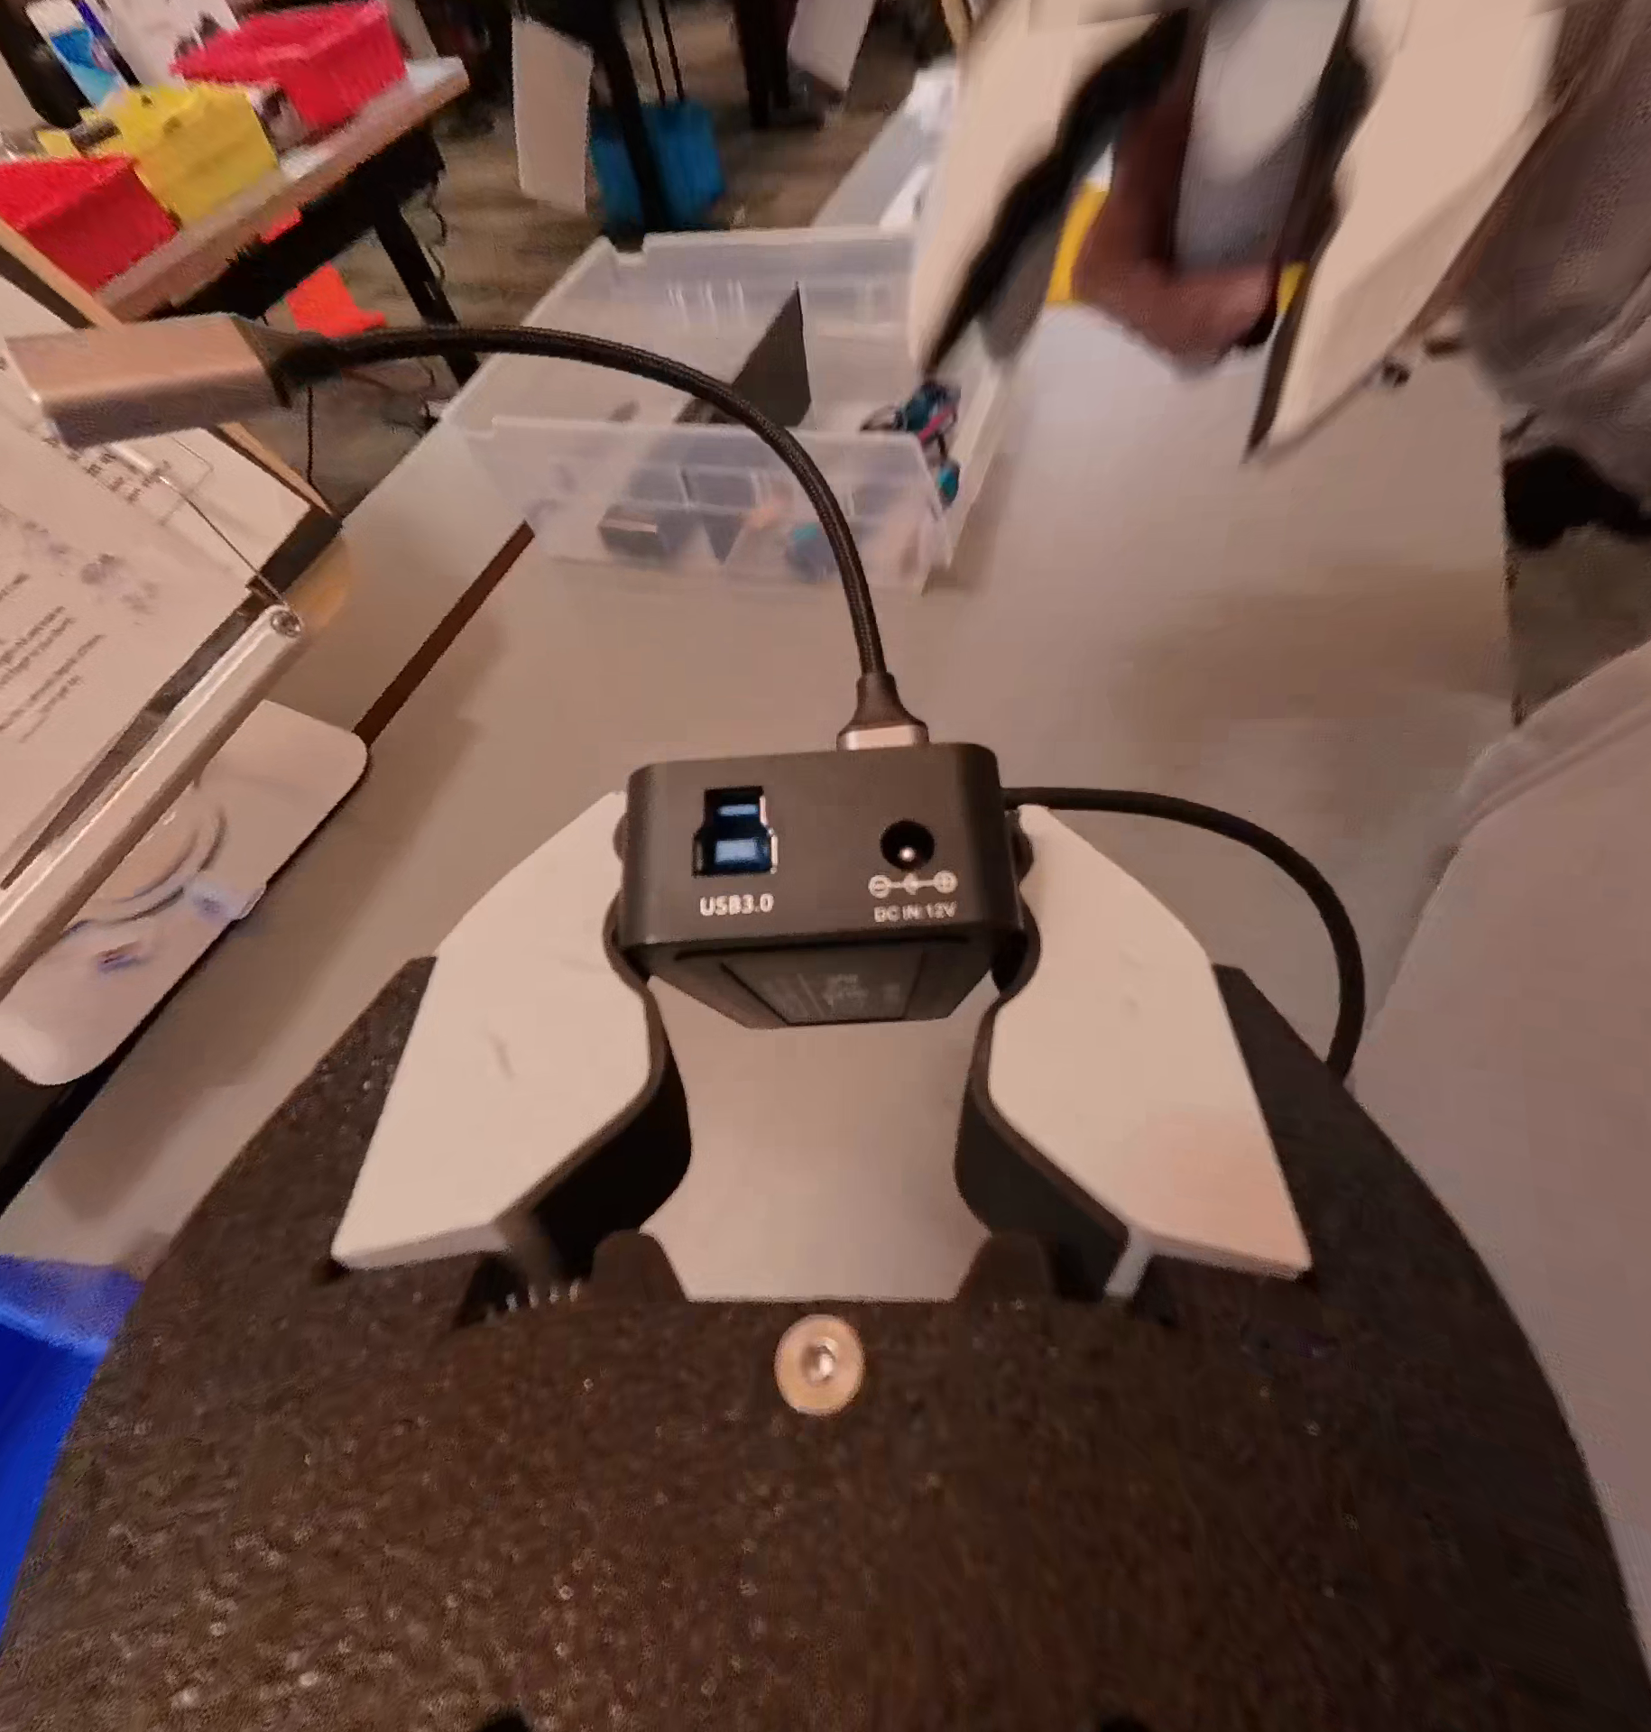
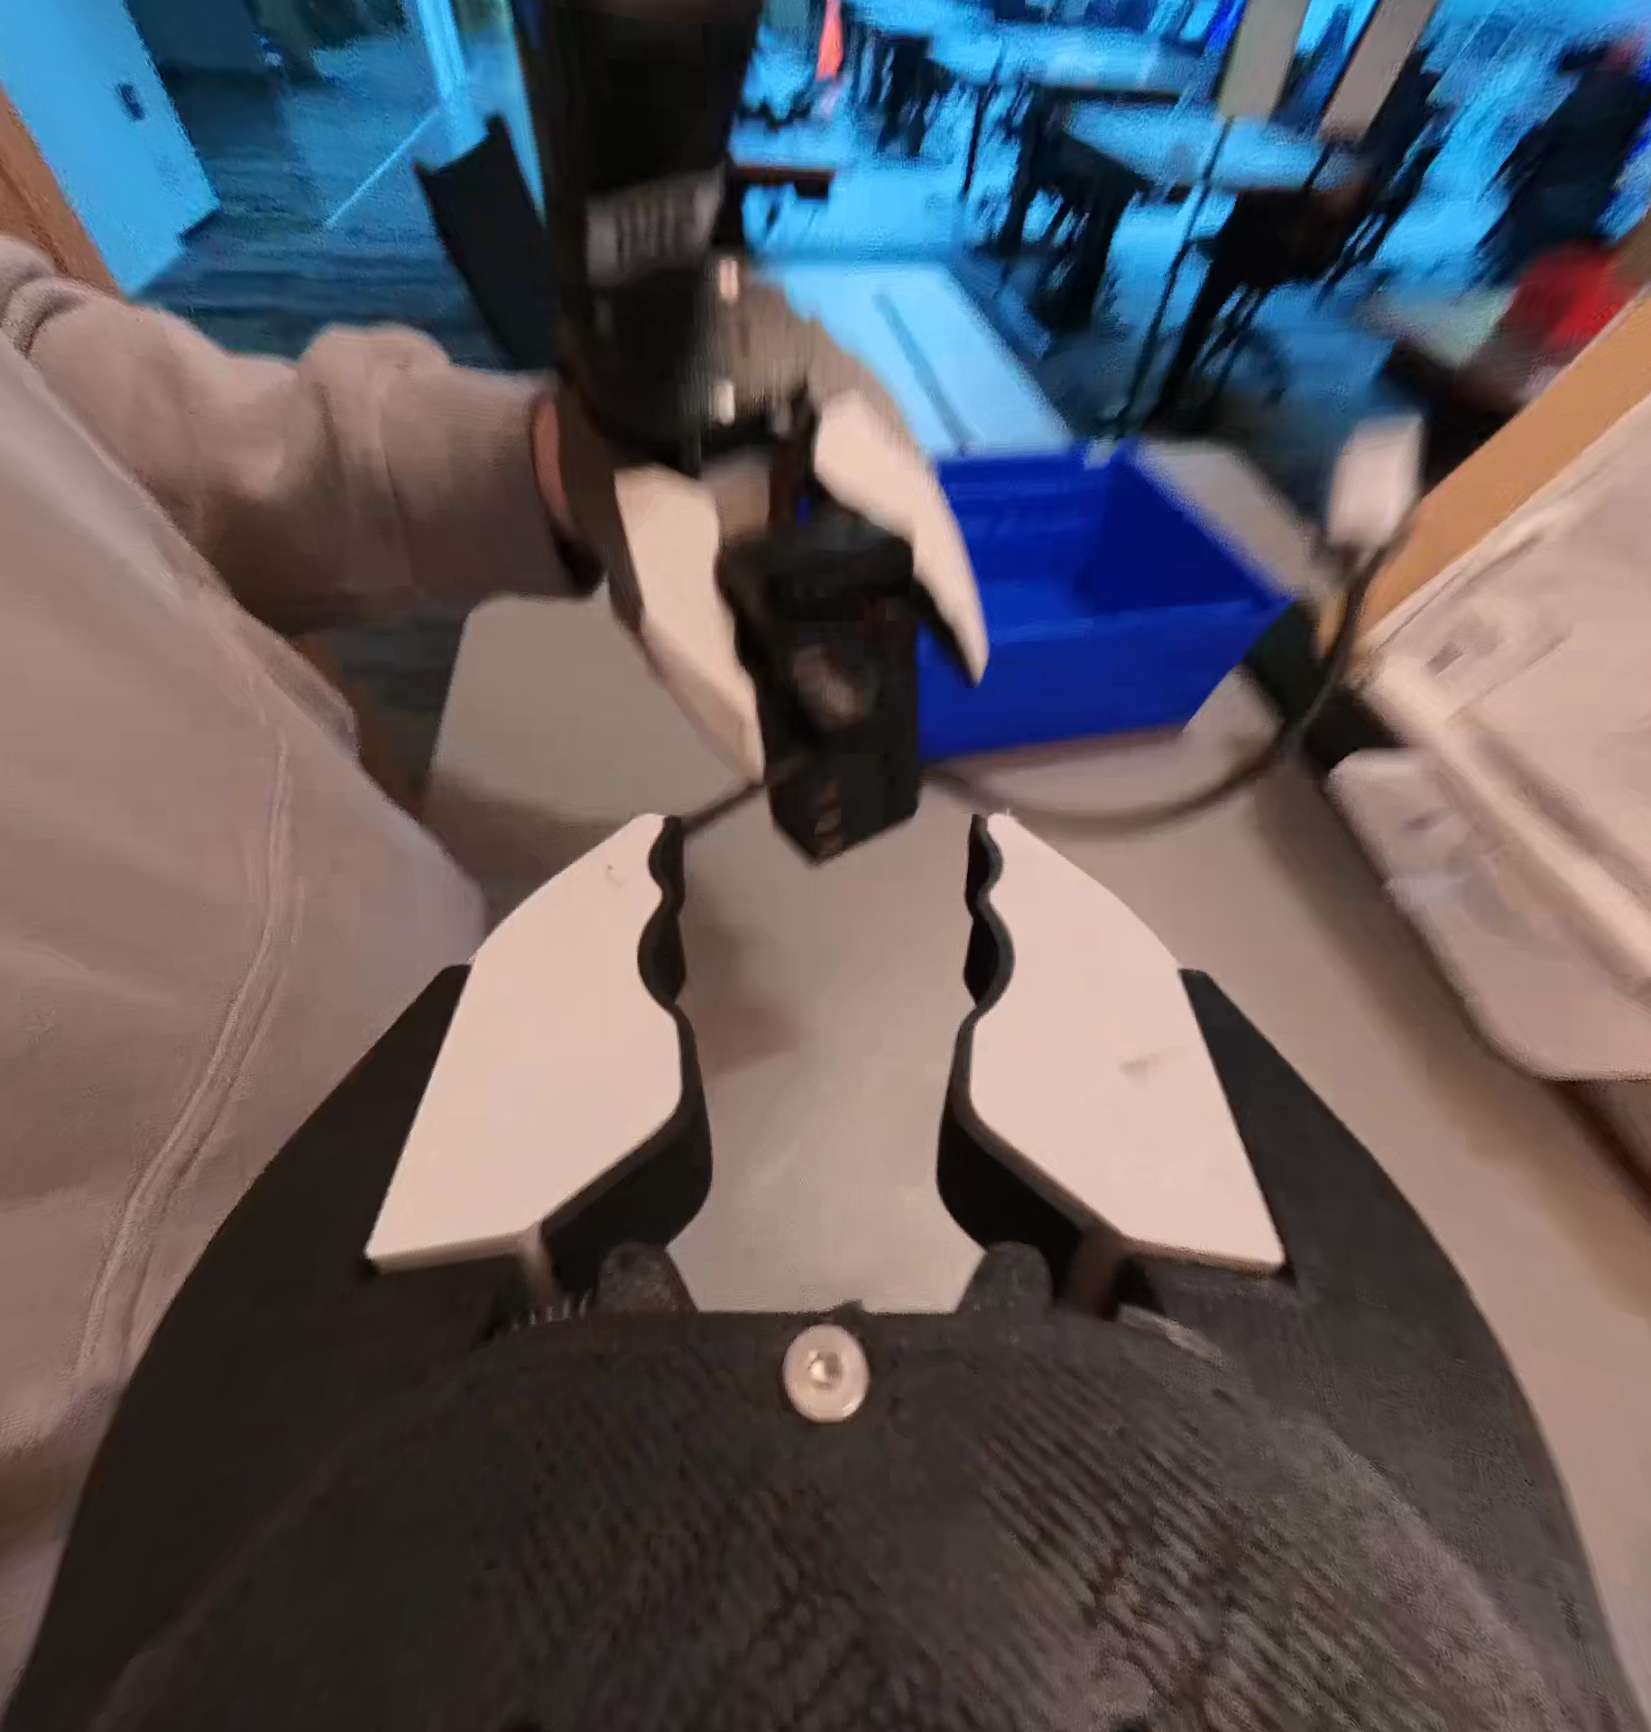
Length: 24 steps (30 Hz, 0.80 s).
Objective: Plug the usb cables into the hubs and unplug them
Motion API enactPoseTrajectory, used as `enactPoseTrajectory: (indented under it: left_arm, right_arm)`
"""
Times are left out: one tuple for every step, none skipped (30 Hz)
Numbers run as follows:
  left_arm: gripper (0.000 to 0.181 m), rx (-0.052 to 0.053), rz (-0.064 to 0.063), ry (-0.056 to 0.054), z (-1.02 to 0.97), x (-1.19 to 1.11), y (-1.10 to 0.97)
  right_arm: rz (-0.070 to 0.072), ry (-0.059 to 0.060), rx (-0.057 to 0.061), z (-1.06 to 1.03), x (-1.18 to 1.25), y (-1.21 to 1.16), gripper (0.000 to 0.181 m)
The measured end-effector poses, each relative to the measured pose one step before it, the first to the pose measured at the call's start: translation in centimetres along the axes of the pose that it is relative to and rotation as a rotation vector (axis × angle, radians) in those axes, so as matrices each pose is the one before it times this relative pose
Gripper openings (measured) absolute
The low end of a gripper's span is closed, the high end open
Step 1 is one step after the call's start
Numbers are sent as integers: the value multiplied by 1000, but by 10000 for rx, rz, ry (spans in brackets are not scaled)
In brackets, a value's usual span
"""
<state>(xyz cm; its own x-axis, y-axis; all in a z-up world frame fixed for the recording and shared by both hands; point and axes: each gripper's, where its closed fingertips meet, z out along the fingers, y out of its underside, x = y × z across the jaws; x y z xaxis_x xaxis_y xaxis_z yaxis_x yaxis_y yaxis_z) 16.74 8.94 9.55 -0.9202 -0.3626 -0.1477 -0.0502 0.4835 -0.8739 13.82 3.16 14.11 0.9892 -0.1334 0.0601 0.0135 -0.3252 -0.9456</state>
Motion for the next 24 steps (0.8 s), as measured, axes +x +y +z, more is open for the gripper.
enactPoseTrajectory:
  left_arm:
    - [70, -168, 264, -1, 375, 186, 117]
    - [70, -71, 272, -92, 428, 133, -81]
    - [70, -75, 213, -221, 455, 13, -162]
    - [70, -117, 209, -340, 433, -132, -161]
    - [70, -153, 306, -443, 374, -225, -116]
    - [70, -192, 451, -605, 282, -386, -49]
    - [70, -231, 574, -740, 194, -506, 5]
    - [70, -257, 598, -740, 117, -518, 51]
    - [70, -240, 568, -736, 61, -509, 46]
    - [70, -197, 538, -641, 26, -389, -12]
    - [70, -138, 520, -509, 34, -230, -82]
    - [70, -88, 415, -453, 31, -175, -126]
    - [70, -89, 296, -311, 55, -54, -124]
    - [70, -129, 194, -116, 118, 123, -83]
    - [70, -205, 140, -94, 169, 115, 45]
    - [70, -235, 210, -163, 199, 35, 194]
    - [70, -130, 290, -173, 192, 12, 164]
    - [70, 69, 176, -88, 99, 49, -44]
    - [70, 221, -22, -33, -5, 30, -221]
    - [71, 300, -159, -34, -118, -62, -295]
    - [70, 331, -210, -32, -185, -96, -322]
    - [69, 205, -106, -2, -202, -79, -137]
    - [65, 19, 77, 93, -186, 24, 164]
    - [62, -114, 166, 147, -141, 98, 396]
  right_arm:
    - [-540, 392, 515, 35, -79, -1868, 60]
    - [-149, 441, 351, 548, 177, -1447, 58]
    - [459, 587, -94, 923, 660, -548, 54]
    - [862, 828, -447, 1052, 1040, 304, 52]
    - [867, 610, -591, 991, 676, 697, 64]
    - [543, -125, -498, 890, -355, 658, 76]
    - [349, -403, -377, 659, -676, 508, 76]
    - [287, -57, -275, 462, -128, 382, 71]
    - [116, 54, -189, 372, 99, 310, 74]
    - [107, 158, -139, 304, 282, 247, 72]
    - [92, 152, -100, 290, 232, 198, 64]
    - [15, -124, -99, 329, -190, 228, 59]
    - [-15, -141, -156, 405, -256, 316, 55]
    - [-46, -22, -184, 421, -159, 412, 51]
    - [-107, 69, -234, 447, -66, 512, 46]
    - [-311, 335, -87, 313, 273, 266, 42]
    - [-397, 325, 21, 124, 238, 132, 38]
    - [-308, 224, -81, 1, 150, 174, 35]
    - [-239, 79, -30, -74, 73, 85, 31]
    - [140, -173, 42, -149, -40, -37, 29]
    - [381, -285, -22, -245, 41, -33, 30]
    - [419, -320, -50, -320, 82, -24, 29]
    - [301, -198, -32, -377, 258, 5, 29]
    - [234, 32, 35, -464, 531, -28, 29]
